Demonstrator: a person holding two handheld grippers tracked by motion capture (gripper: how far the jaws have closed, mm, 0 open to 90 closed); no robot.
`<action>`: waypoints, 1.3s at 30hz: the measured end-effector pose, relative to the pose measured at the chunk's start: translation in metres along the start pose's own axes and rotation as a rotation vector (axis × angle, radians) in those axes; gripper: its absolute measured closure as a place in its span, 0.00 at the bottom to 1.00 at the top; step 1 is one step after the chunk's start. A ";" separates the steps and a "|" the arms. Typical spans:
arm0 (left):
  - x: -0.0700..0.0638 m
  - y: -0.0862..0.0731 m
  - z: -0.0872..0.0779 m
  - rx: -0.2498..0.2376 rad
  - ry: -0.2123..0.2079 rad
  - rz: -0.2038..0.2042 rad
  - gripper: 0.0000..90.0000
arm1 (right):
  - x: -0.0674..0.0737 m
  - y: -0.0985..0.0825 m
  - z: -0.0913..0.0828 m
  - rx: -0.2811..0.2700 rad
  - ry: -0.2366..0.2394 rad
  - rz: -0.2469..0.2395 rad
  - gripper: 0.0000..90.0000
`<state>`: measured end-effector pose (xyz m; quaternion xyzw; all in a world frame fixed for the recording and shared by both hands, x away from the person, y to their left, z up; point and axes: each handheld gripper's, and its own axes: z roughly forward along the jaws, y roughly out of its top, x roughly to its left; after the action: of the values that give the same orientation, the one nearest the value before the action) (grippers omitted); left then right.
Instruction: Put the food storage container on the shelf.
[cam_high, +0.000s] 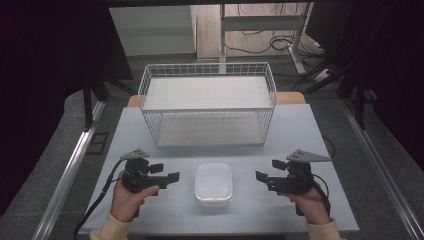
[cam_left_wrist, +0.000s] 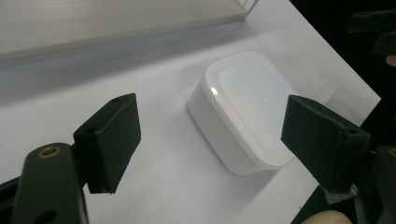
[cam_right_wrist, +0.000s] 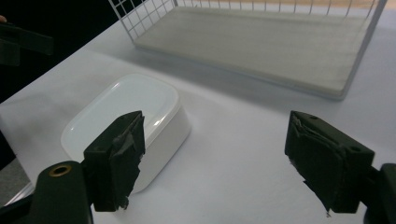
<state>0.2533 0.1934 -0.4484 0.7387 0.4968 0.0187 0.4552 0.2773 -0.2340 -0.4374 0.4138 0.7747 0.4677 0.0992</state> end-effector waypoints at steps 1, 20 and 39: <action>0.000 0.000 0.003 0.006 -0.007 -0.002 0.22 | 0.002 -0.002 0.003 0.010 0.003 0.001 0.24; 0.000 -0.003 0.030 0.062 -0.105 -0.044 0.28 | 0.026 -0.010 0.039 0.083 0.123 0.069 0.28; 0.012 -0.005 0.064 0.102 -0.168 -0.141 0.35 | 0.029 -0.019 0.079 0.141 0.182 0.211 0.42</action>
<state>0.2863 0.1607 -0.4943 0.7231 0.5080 -0.1007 0.4570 0.2912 -0.1666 -0.4889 0.4545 0.7638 0.4555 -0.0504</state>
